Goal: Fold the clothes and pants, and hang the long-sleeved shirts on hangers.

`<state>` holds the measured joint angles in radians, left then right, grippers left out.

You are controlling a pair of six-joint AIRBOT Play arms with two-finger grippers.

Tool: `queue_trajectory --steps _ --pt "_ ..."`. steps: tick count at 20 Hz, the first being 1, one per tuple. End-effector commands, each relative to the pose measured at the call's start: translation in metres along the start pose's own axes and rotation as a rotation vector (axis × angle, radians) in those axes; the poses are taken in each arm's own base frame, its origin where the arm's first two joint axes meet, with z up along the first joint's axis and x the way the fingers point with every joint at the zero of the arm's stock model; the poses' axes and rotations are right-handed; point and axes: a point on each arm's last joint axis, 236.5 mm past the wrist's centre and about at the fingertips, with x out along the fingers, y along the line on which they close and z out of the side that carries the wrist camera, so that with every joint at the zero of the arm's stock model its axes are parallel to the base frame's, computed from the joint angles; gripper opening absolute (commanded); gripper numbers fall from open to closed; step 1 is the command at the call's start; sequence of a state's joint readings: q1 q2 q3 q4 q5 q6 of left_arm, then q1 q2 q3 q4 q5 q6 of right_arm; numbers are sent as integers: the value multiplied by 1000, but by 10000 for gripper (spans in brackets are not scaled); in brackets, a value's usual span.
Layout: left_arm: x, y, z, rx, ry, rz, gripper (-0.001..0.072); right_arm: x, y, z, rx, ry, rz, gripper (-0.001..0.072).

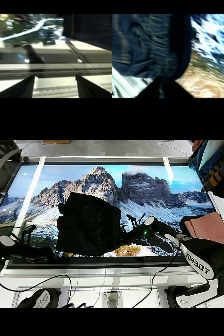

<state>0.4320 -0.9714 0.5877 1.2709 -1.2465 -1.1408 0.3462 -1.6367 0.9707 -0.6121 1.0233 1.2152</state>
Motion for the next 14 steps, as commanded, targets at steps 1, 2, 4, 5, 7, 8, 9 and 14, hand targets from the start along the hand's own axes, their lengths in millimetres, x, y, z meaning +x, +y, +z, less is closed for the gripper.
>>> queue_trajectory --steps 1,2,4,5,7,8,9,14 --pt "19 -18 1 -29 35 -122 535 -1 12 10 -33 -24 6 36" --pt "24 -20 6 -41 29 -143 535 -1 12 11 -34 -27 7 36" --pt "32 -24 20 -85 -7 -178 535 -1 12 11 -35 -25 7 36" --pt "35 -26 28 -110 -33 -196 535 -1 13 11 -35 -23 8 36" --pt "39 -26 48 -160 -100 -216 535 -1 13 11 -35 -23 8 36" --pt "40 -27 57 -187 -133 -228 535 -1 13 11 -34 -24 7 36" --pt "42 -27 66 -215 -160 -240 530 -1 12 11 -35 -26 7 36" --pt "60 -21 69 -248 -143 -248 209 -2 13 12 -37 -30 7 36"
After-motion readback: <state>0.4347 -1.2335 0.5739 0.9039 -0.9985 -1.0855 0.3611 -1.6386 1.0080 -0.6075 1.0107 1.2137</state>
